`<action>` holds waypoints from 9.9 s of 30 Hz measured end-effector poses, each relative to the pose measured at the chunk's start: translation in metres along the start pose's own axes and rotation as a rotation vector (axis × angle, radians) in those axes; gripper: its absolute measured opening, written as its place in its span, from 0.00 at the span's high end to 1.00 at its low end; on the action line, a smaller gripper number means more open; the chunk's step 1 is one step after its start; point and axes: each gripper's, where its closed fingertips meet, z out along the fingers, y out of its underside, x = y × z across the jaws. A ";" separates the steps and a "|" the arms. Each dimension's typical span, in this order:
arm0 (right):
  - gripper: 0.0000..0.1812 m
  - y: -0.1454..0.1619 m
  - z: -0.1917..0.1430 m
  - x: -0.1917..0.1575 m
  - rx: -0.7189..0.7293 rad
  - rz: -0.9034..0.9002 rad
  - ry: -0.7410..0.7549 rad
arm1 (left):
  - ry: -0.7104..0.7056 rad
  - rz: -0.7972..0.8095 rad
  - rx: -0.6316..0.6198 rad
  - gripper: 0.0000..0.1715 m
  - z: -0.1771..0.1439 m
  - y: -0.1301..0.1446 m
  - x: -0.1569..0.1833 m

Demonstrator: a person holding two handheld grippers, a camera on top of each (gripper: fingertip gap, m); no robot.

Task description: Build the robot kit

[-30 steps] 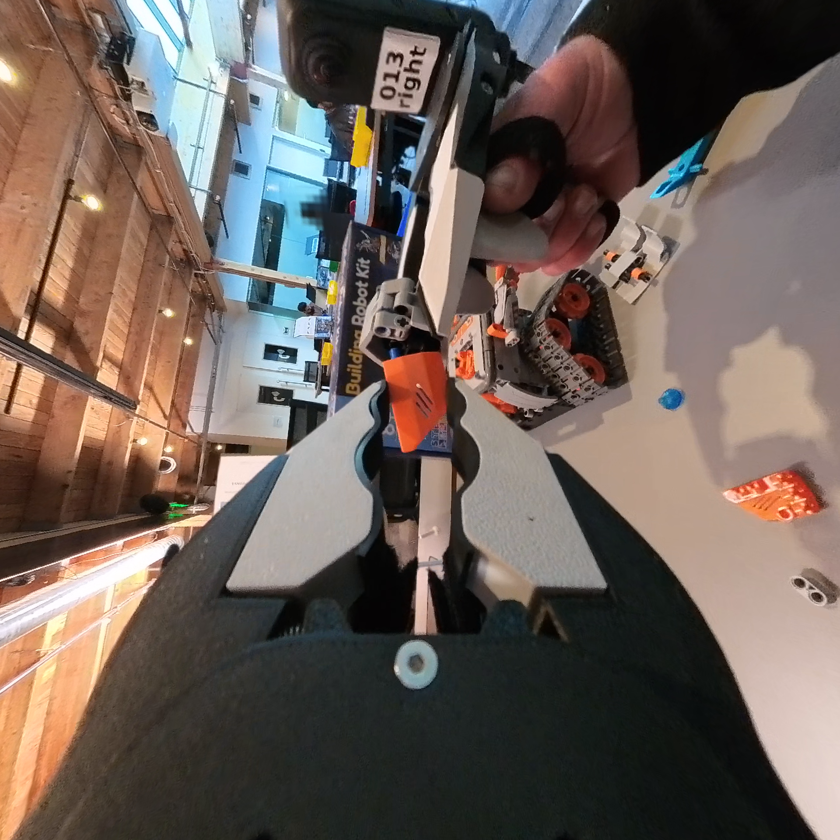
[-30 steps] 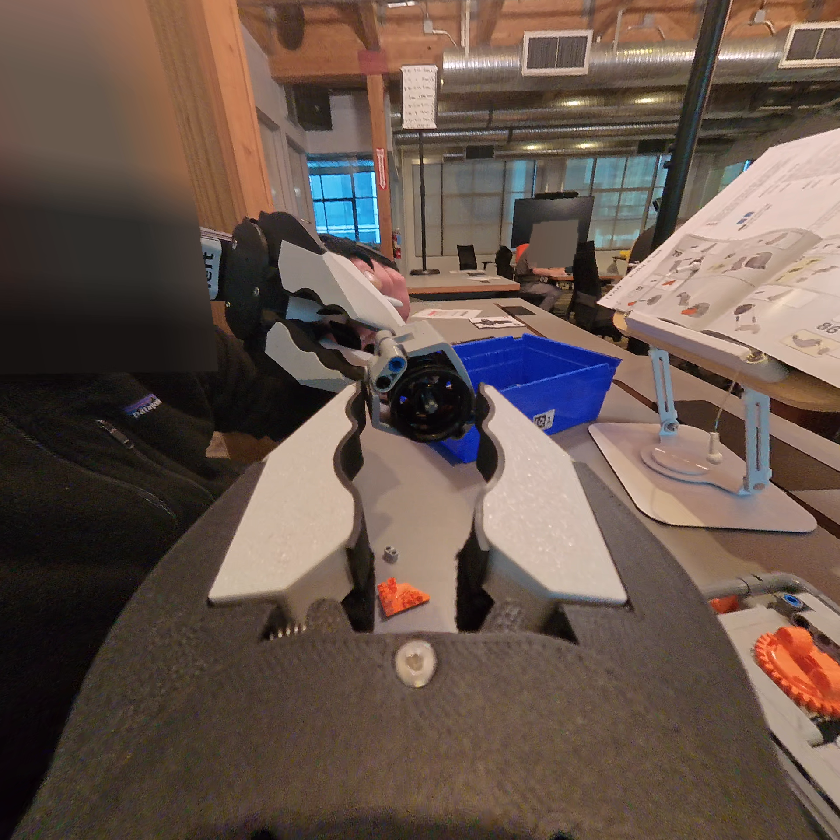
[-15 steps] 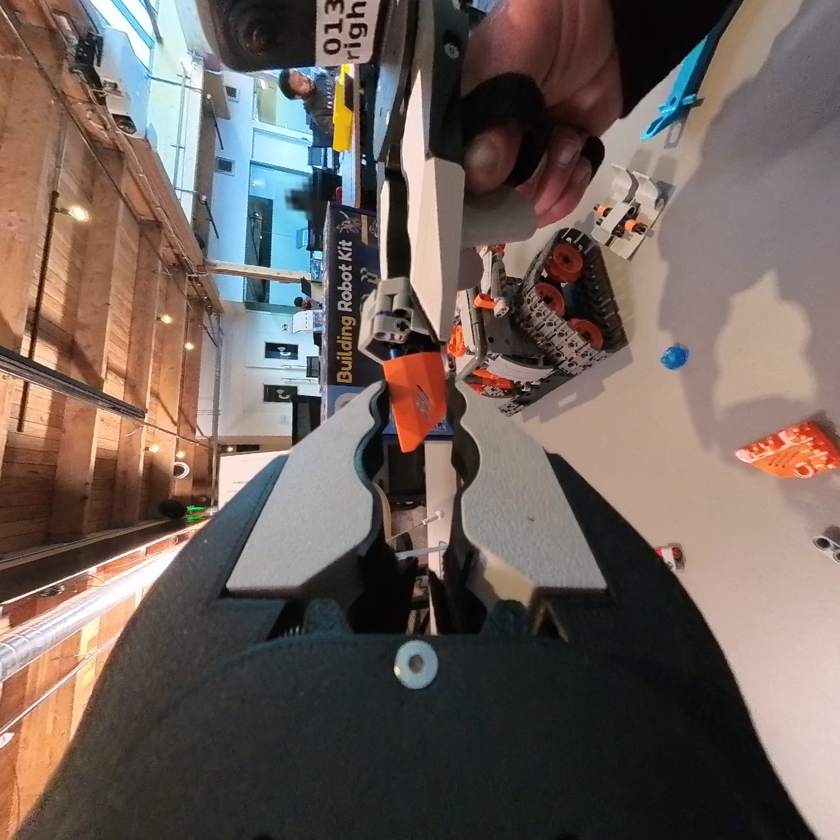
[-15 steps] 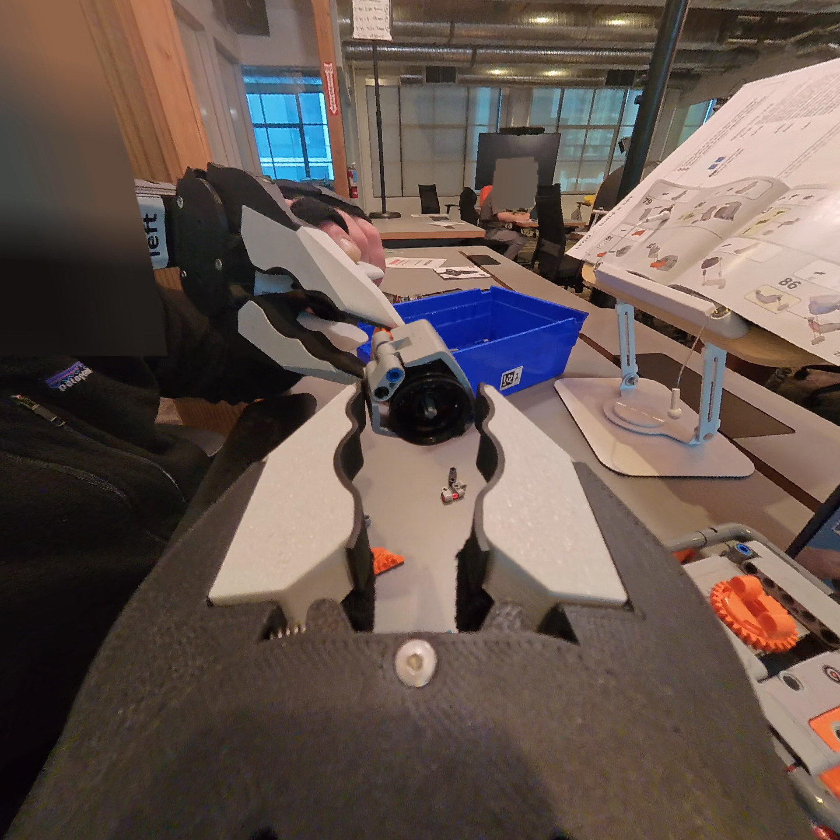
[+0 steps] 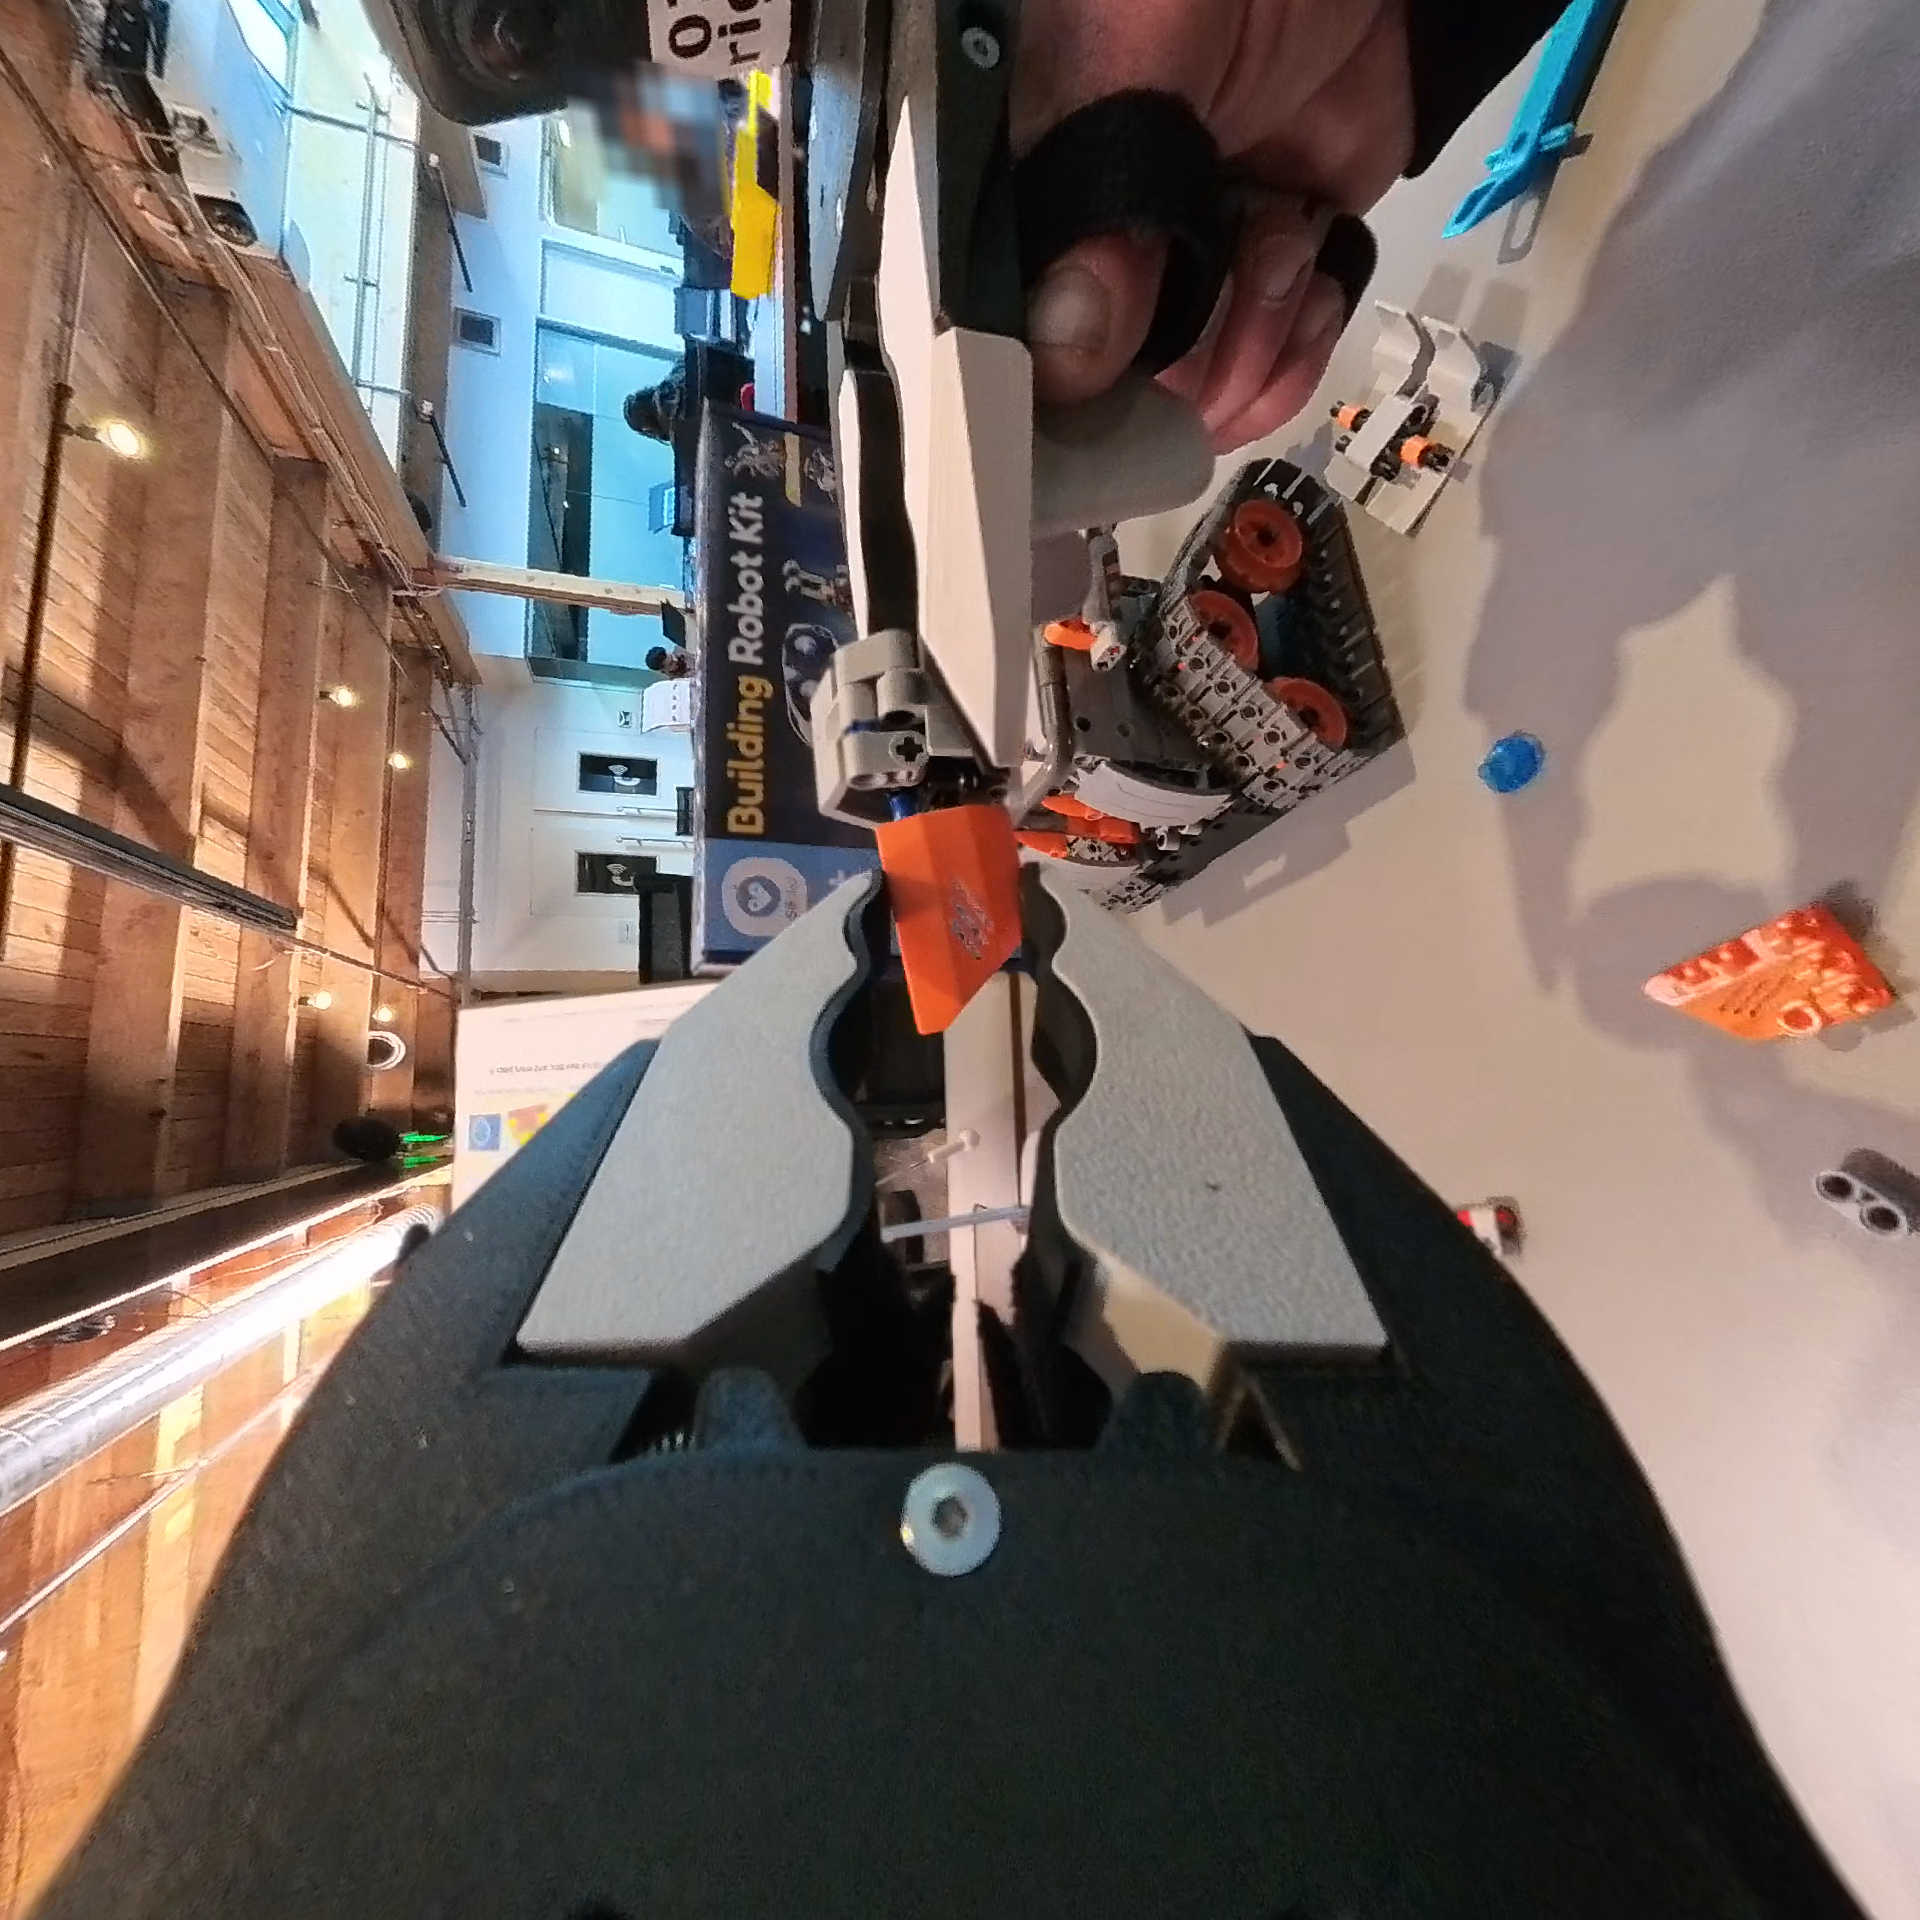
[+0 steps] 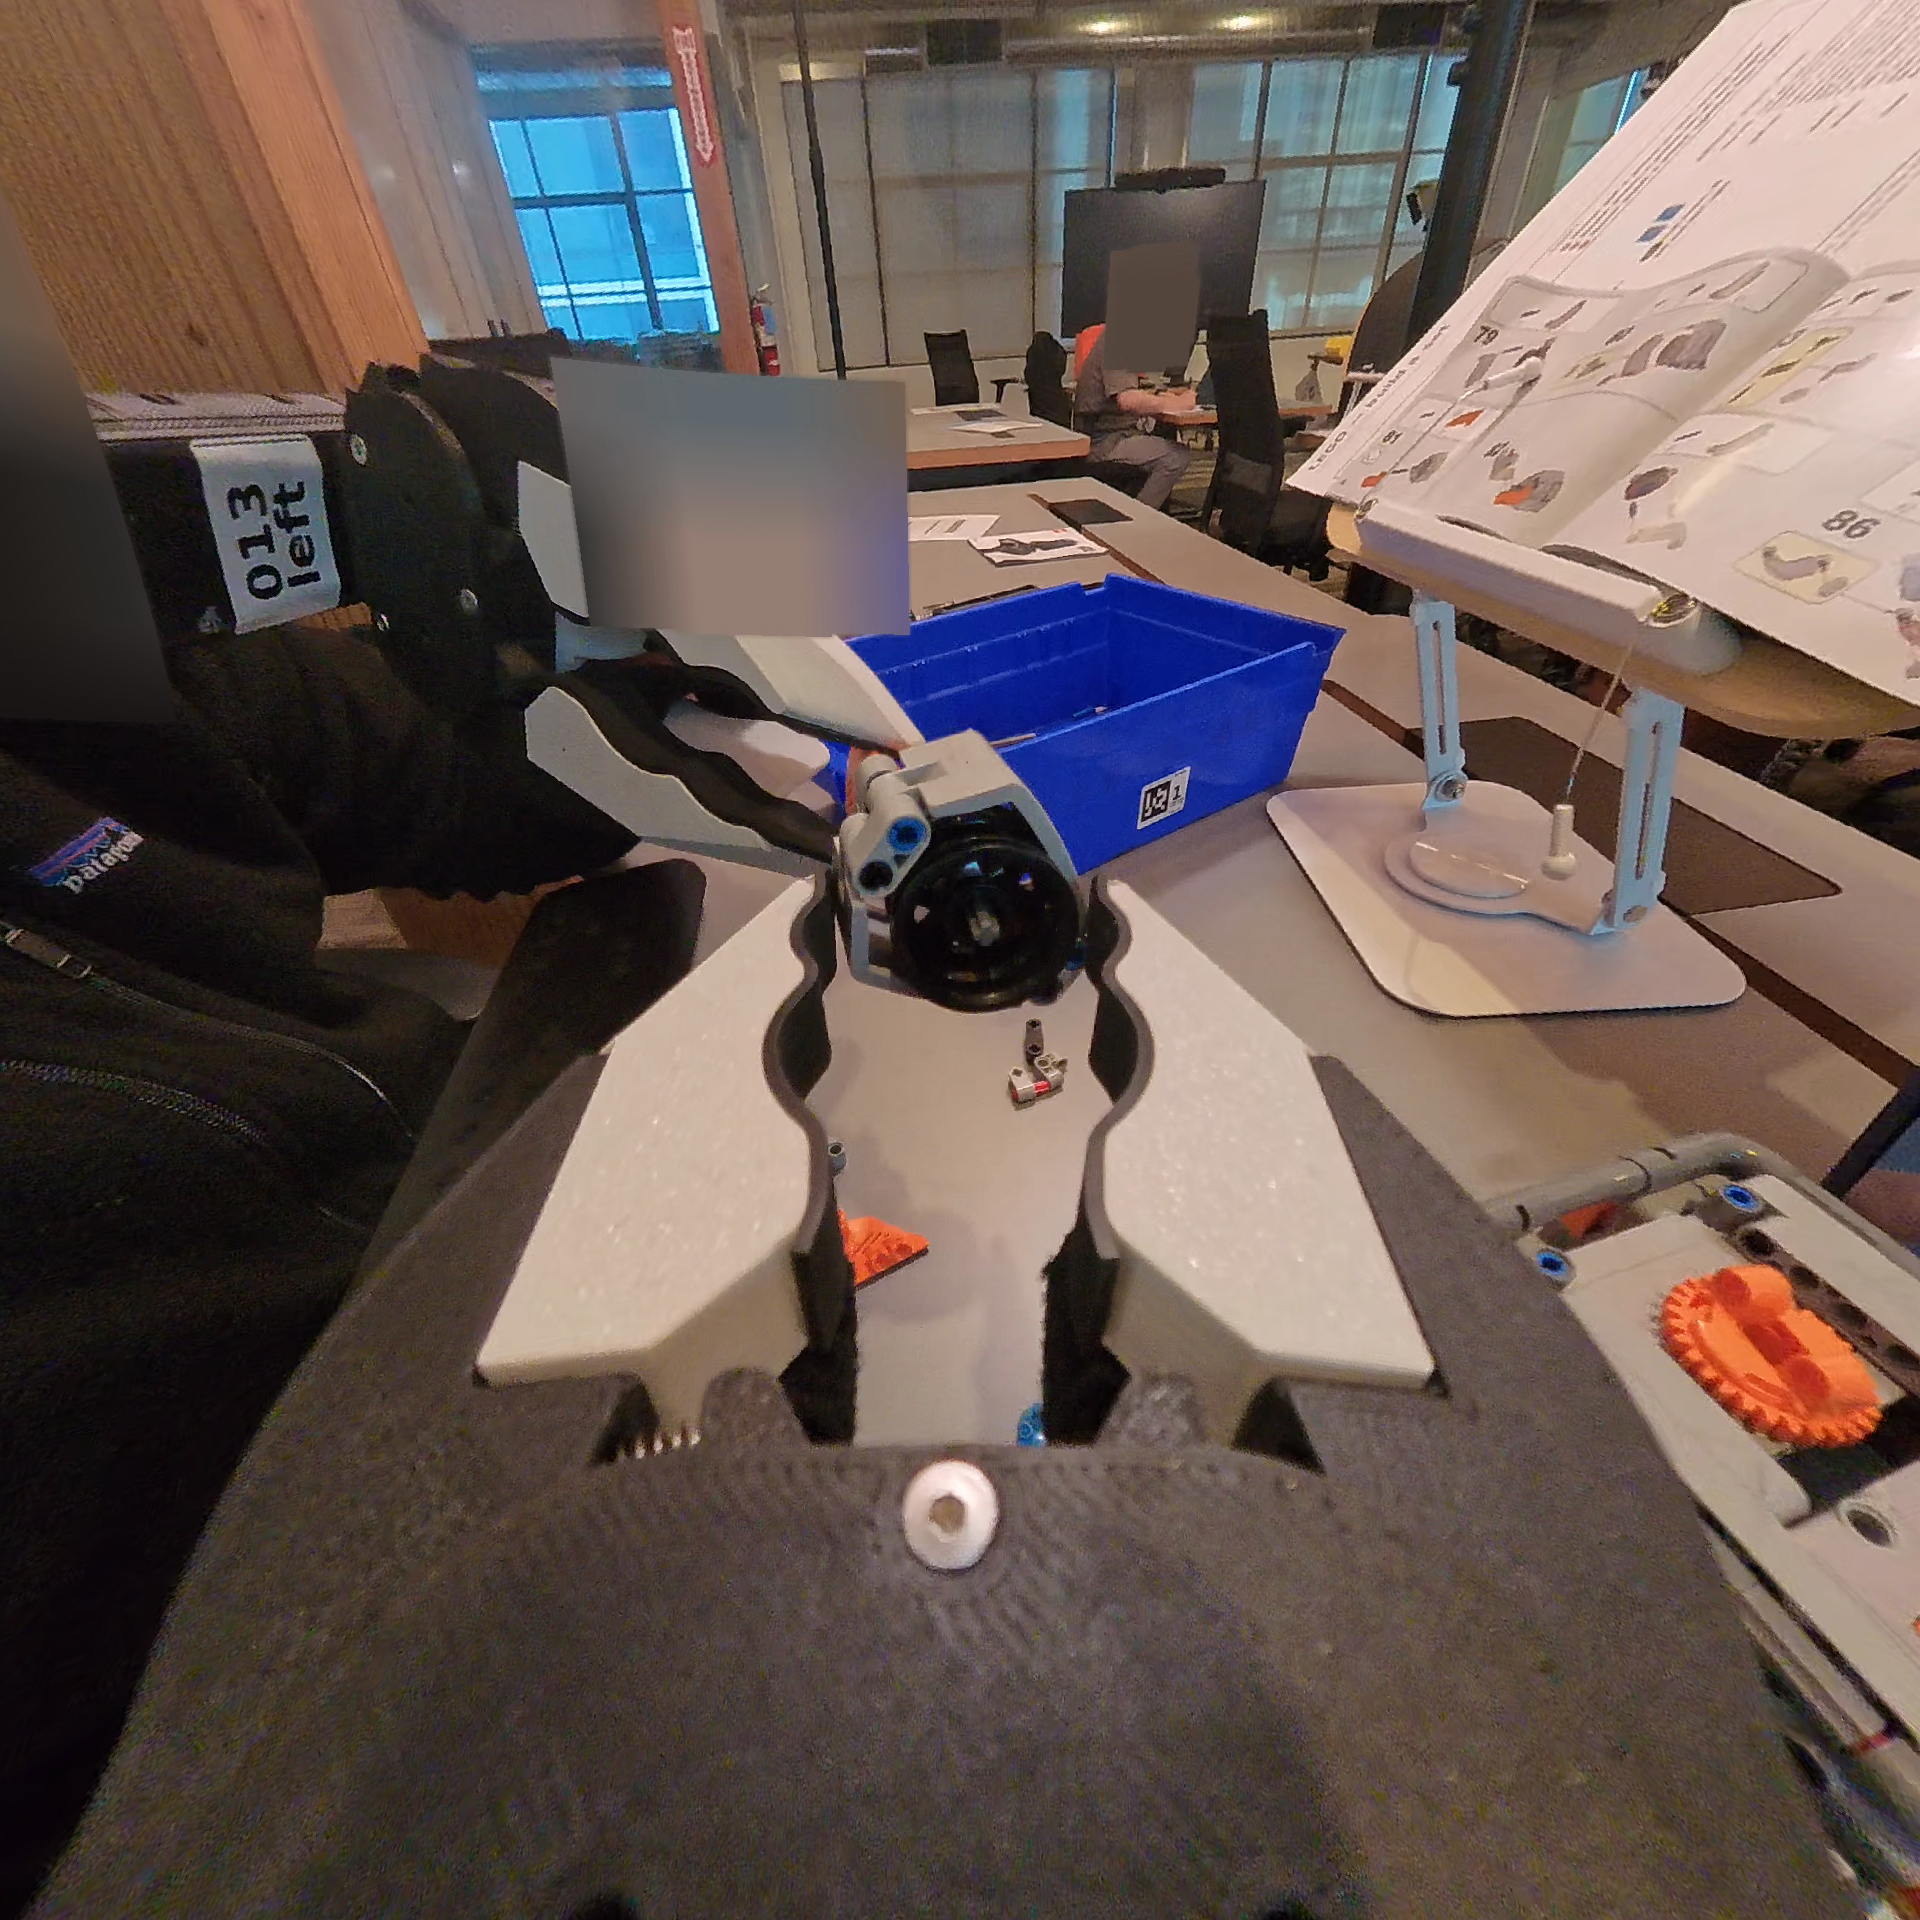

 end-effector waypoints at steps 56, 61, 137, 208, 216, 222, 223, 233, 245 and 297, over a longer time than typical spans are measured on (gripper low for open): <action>0.75 0.039 0.029 0.003 -0.093 0.179 -0.099 | -0.004 -0.113 -0.003 0.87 -0.003 0.026 0.037; 0.75 0.054 0.032 0.008 -0.206 0.092 -0.015 | 0.005 -0.037 -0.050 0.87 0.000 0.030 0.049; 0.76 0.074 0.042 -0.023 -0.245 0.017 -0.198 | 0.055 -0.169 0.223 0.89 -0.025 0.018 0.077; 0.76 0.137 0.048 -0.022 -0.550 -0.112 -0.153 | 0.570 -0.554 -0.069 0.83 -0.027 0.091 0.177; 0.76 0.136 0.050 -0.022 -0.539 -0.111 -0.155 | 0.523 -0.573 -0.104 0.90 -0.026 0.091 0.179; 0.76 0.131 0.052 -0.023 -0.506 -0.088 -0.161 | 0.514 -0.619 -0.069 0.93 -0.027 0.088 0.177; 0.76 0.131 0.052 -0.023 -0.502 -0.082 -0.166 | 0.513 -0.619 -0.062 0.93 -0.027 0.087 0.177; 0.76 0.121 0.057 -0.031 -0.416 0.019 -0.237 | 0.467 -0.744 0.105 0.94 -0.029 0.062 0.145; 0.76 0.118 0.062 -0.037 -0.368 0.028 -0.261 | 0.418 -0.797 0.188 0.94 -0.030 0.037 0.122; 0.76 0.127 0.063 -0.038 -0.396 -0.009 -0.257 | 0.393 -0.750 0.177 0.98 -0.031 0.038 0.127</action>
